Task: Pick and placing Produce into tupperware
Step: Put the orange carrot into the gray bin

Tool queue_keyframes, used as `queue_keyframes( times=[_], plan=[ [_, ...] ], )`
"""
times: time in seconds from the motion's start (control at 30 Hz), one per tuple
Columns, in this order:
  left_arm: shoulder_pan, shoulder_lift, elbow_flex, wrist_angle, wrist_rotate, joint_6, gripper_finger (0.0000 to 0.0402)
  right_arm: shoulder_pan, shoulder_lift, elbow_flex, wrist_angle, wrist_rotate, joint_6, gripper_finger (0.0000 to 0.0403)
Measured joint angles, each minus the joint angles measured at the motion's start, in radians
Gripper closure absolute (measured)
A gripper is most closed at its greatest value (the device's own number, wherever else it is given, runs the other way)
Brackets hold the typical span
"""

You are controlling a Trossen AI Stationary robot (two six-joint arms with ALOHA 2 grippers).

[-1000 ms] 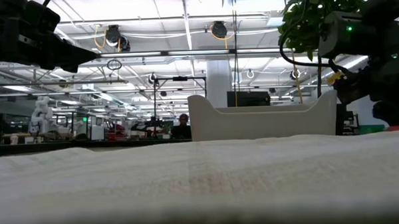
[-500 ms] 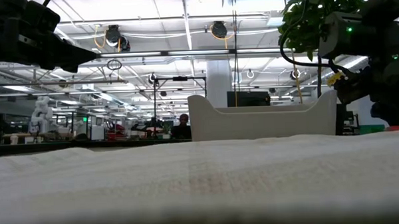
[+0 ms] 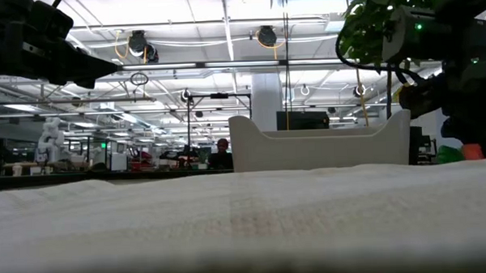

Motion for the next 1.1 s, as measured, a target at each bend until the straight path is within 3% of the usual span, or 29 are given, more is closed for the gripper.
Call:
queue_keyframes(
  times=[1.1],
  plan=[
    [0.0,0.0,0.0,0.0,0.0,-0.002,0.0376,-0.086,-0.001,0.494,-0.508,0.04,-0.16,0.0255]
  ],
)
